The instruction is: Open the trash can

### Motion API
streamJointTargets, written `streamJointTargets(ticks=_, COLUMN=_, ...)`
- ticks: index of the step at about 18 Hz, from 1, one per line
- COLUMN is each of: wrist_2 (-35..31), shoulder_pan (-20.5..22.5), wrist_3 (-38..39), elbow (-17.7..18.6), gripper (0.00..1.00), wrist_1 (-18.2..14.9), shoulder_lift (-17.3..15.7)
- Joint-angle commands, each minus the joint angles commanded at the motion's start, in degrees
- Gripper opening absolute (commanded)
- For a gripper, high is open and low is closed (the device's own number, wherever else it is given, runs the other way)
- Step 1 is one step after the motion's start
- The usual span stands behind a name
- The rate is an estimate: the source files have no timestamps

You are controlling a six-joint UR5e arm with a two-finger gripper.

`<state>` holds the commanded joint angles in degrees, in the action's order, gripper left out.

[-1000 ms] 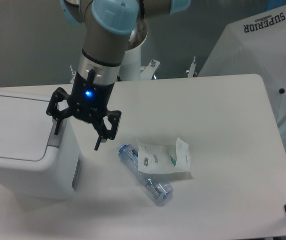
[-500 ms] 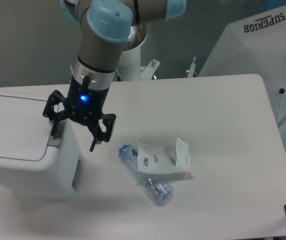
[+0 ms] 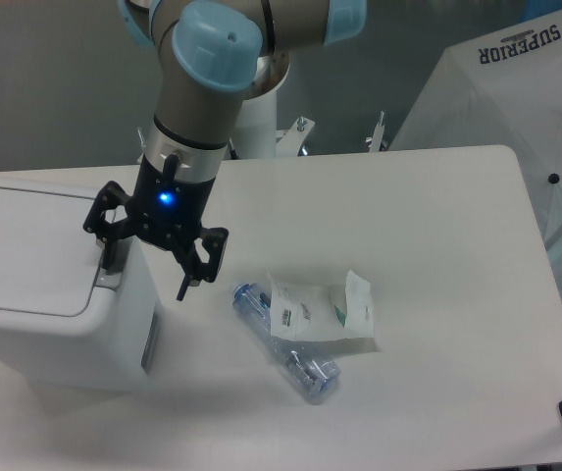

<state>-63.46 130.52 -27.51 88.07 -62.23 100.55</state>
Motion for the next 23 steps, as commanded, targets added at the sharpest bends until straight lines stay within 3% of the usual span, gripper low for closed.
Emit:
streamJointTargets(ticks=9, wrist_2=0.26, shoulder_pan=0.96, wrist_3=0.26, elbow=-3.77, gripper=1.0, wrist_1=-0.26, shoulder_lift=-0.18)
streamJointTargets(ticks=12, wrist_2=0.18, shoulder_pan=4.65, wrist_3=-0.44, elbow=-4.48, gripper=1.0, wrist_1=0.52, shoulder_lift=0.17)
streamJointTargets(ticks=17, wrist_2=-0.17, shoulder_pan=9.57, wrist_3=-0.53, elbow=-4.22, gripper=1.0, wrist_1=5.44, shoulder_lift=3.16)
streamJointTargets(ticks=23, wrist_2=-3.59, shoulder_pan=14.93, wrist_3=-6.84, elbow=-4.04, gripper=1.0, wrist_1=6.33, shoulder_lift=6.33)
